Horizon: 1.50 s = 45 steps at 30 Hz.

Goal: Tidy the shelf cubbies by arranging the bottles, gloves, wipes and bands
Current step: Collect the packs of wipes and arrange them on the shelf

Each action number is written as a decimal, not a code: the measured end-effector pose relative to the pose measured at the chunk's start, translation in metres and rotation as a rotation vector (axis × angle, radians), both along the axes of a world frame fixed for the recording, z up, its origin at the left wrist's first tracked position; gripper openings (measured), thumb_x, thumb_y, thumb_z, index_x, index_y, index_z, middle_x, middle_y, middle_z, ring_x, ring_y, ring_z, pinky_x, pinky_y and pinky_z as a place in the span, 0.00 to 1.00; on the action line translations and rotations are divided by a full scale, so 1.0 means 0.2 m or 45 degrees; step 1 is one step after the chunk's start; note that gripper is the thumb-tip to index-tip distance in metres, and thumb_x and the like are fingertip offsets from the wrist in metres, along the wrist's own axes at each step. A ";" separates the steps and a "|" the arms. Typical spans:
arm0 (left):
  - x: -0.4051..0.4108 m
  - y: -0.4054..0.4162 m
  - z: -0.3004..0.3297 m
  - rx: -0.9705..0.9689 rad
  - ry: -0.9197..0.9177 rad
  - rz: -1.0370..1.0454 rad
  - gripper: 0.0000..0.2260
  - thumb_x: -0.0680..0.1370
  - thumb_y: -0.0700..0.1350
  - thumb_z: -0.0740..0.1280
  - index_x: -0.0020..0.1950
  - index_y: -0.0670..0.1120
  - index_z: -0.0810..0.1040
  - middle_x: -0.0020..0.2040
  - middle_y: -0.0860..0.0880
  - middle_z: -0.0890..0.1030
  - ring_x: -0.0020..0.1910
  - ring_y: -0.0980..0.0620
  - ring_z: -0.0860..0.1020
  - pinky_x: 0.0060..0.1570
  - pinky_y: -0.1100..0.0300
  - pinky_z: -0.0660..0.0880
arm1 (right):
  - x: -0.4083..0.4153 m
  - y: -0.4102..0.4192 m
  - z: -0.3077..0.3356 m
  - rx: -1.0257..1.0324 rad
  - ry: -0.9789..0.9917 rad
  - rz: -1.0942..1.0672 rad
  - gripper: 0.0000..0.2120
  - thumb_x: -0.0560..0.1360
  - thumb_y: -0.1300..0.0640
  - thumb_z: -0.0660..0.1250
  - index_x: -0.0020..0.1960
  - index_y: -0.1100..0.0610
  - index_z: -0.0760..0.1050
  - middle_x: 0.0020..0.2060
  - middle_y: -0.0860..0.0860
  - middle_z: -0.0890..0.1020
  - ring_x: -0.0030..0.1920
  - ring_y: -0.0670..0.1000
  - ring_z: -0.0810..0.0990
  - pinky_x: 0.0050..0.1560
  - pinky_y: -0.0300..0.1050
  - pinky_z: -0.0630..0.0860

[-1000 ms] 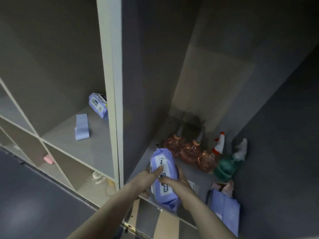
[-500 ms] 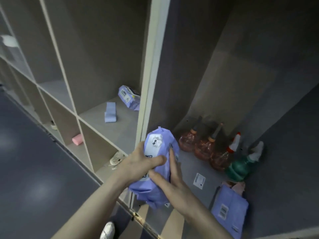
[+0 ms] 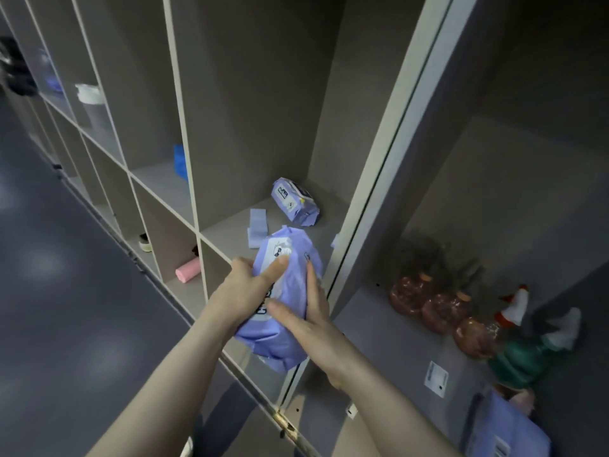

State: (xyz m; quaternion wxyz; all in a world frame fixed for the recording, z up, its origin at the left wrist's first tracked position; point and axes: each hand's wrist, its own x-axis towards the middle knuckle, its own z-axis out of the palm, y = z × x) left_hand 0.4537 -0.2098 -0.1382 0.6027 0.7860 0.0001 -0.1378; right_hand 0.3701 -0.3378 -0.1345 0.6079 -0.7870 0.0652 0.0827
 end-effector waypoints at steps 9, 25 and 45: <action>0.53 0.26 -0.05 0.139 0.105 -0.232 0.17 0.75 0.54 0.68 0.59 0.47 0.72 0.53 0.48 0.78 0.49 0.50 0.76 0.45 0.60 0.69 | 0.55 0.35 -0.15 0.040 0.115 -0.279 0.51 0.60 0.33 0.66 0.75 0.36 0.44 0.76 0.44 0.50 0.74 0.45 0.58 0.69 0.43 0.62; 1.37 0.53 -0.26 0.417 0.037 -0.422 0.46 0.57 0.60 0.71 0.74 0.62 0.59 0.59 0.50 0.79 0.56 0.46 0.78 0.58 0.54 0.73 | 1.21 0.51 -0.43 0.096 0.195 -0.334 0.20 0.78 0.51 0.64 0.68 0.44 0.64 0.71 0.45 0.67 0.69 0.42 0.67 0.69 0.35 0.63; 1.71 0.29 -0.44 1.067 -0.197 -0.638 0.37 0.73 0.57 0.65 0.76 0.65 0.46 0.67 0.47 0.68 0.63 0.44 0.74 0.59 0.58 0.70 | 1.42 -0.06 -0.73 -1.362 0.533 -0.125 0.20 0.82 0.50 0.48 0.70 0.52 0.68 0.73 0.50 0.64 0.70 0.56 0.64 0.69 0.44 0.59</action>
